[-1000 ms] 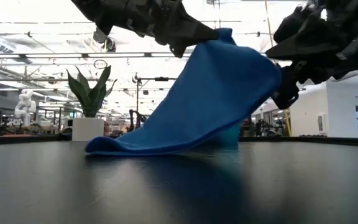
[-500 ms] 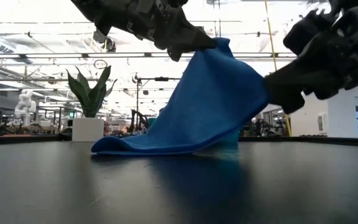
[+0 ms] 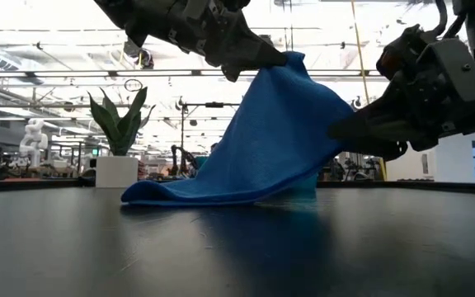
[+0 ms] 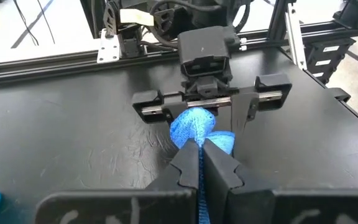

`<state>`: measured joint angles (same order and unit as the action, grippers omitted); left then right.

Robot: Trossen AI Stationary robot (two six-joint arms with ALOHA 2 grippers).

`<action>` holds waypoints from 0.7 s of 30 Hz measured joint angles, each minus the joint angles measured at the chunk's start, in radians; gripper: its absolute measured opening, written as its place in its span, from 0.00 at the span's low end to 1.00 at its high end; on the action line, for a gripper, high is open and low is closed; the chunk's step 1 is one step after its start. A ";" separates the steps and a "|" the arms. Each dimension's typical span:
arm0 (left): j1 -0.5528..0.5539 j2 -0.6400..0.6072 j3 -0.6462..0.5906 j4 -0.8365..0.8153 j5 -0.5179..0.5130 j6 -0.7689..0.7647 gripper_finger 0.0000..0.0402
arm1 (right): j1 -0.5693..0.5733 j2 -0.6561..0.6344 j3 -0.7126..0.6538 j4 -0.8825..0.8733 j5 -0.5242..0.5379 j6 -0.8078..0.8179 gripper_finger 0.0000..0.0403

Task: Fold microfiber towels
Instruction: Fold the blue microfiber cloth

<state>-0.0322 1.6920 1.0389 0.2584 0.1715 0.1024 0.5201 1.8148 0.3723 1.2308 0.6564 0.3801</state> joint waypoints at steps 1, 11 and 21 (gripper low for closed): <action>0.000 0.000 0.000 0.000 0.000 0.000 0.01 | 0.001 0.001 0.000 0.000 0.000 0.004 0.42; 0.000 -0.006 0.000 0.001 0.000 -0.011 0.01 | 0.052 -0.021 -0.012 0.053 0.055 -0.052 0.10; -0.063 -0.100 0.000 -0.027 -0.072 -0.041 0.01 | 0.141 -0.109 -0.012 0.315 0.050 -0.352 0.01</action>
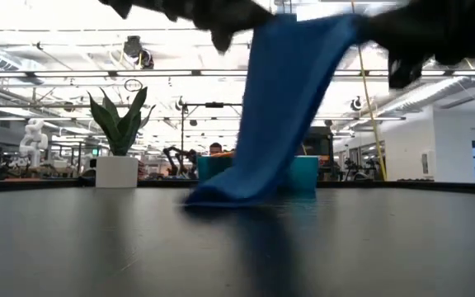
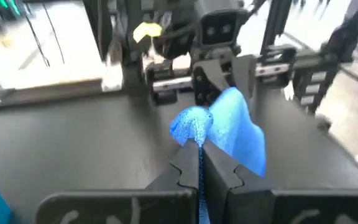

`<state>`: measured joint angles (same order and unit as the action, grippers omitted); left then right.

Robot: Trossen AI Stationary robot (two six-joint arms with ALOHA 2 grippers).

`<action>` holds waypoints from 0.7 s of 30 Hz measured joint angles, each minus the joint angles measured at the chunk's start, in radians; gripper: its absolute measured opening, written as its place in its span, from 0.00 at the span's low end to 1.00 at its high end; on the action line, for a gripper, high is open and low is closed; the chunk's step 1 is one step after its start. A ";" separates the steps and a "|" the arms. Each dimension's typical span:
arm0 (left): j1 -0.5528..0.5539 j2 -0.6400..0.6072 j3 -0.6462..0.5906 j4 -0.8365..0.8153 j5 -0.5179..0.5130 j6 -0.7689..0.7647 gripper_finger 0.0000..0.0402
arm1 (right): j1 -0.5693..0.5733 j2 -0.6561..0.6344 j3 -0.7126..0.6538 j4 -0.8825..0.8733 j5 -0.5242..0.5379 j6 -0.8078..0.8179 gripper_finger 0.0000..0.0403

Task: Fold microfiber towels
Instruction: Fold the blue microfiber cloth

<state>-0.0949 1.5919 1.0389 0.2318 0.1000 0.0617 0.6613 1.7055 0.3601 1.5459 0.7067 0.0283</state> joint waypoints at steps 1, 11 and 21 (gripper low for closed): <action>-0.018 -0.016 0.000 0.007 -0.024 0.001 0.01 | 0.010 -0.033 0.001 -0.002 -0.002 -0.024 0.01; -0.285 -0.141 0.001 0.015 -0.347 0.003 0.01 | 0.036 -0.403 0.141 -0.482 -0.169 -0.049 0.00; -0.538 -0.142 0.001 0.080 -0.564 -0.139 0.01 | 0.033 -0.379 0.482 -0.953 -0.435 0.138 0.00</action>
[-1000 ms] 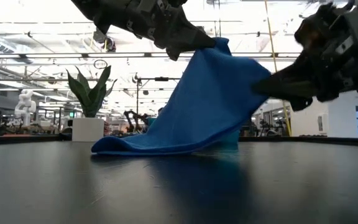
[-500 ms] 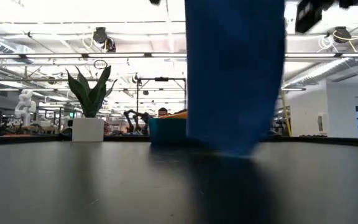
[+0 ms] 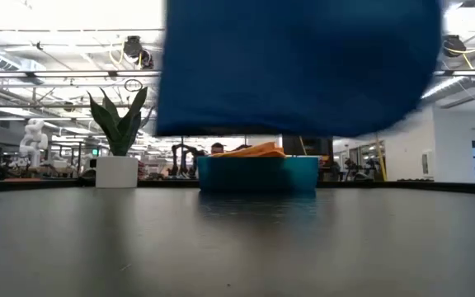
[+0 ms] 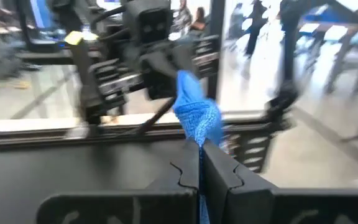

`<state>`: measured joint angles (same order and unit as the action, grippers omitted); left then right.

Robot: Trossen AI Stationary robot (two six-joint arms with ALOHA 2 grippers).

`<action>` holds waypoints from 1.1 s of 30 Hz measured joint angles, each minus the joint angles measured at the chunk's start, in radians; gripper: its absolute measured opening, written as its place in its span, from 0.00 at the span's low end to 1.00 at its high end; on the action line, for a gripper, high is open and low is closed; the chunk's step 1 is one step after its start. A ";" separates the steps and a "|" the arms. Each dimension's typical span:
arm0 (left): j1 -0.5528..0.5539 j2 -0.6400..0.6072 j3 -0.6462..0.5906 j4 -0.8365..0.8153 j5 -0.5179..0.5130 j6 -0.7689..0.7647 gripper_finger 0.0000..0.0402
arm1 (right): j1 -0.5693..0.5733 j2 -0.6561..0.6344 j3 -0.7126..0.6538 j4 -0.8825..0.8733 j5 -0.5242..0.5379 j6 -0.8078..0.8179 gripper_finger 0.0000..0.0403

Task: Fold microfiber towels
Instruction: Fold the blue microfiber cloth

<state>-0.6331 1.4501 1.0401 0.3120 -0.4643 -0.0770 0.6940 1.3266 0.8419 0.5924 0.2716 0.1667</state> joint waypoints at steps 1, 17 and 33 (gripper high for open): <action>-0.018 0.000 0.000 0.012 0.002 -0.028 0.01 | -0.002 0.011 0.008 0.005 -0.022 0.023 0.00; 0.166 0.028 -0.250 0.055 0.036 -0.341 0.03 | -0.213 0.067 -0.271 0.159 -0.040 0.477 0.00; 0.561 0.029 -0.549 0.340 0.299 -0.085 0.01 | -0.536 0.069 -0.444 0.228 -0.052 0.287 0.00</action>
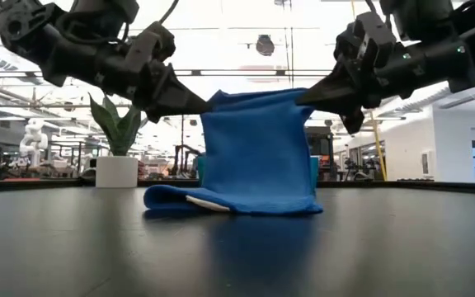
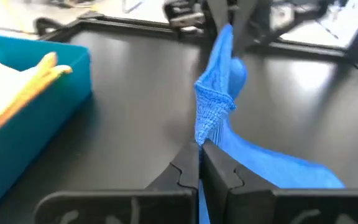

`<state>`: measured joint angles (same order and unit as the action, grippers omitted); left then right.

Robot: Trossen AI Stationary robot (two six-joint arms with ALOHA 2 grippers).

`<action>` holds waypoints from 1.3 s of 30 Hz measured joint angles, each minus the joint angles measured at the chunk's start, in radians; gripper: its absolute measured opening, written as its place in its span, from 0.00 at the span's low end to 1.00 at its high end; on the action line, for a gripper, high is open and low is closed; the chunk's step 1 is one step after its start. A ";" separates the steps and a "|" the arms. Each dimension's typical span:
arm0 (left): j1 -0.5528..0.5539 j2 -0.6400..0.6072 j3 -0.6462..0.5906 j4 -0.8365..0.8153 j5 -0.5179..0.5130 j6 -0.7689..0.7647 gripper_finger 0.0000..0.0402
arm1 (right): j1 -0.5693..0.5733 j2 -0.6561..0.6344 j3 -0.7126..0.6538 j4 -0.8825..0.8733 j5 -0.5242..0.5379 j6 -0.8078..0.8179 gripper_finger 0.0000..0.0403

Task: Fold microfiber towels
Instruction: Fold the blue microfiber cloth, then put the folded blue microfiber cloth into the blue bin

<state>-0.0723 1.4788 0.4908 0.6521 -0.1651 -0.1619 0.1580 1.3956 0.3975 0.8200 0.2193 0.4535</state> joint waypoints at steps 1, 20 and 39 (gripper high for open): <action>-0.004 0.000 -0.006 0.001 0.012 0.015 0.02 | 0.006 0.000 0.001 0.002 -0.012 -0.005 0.00; -0.238 0.158 -0.025 0.015 -0.080 0.212 0.01 | 0.222 0.306 0.164 0.074 -0.017 -0.050 0.00; -0.271 0.193 -0.026 0.053 0.008 0.201 0.25 | 0.245 0.366 0.192 0.066 -0.152 0.005 0.25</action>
<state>-0.3428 1.6722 0.4648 0.7050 -0.1574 0.0391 0.4034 1.7618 0.5892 0.8859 0.0675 0.4584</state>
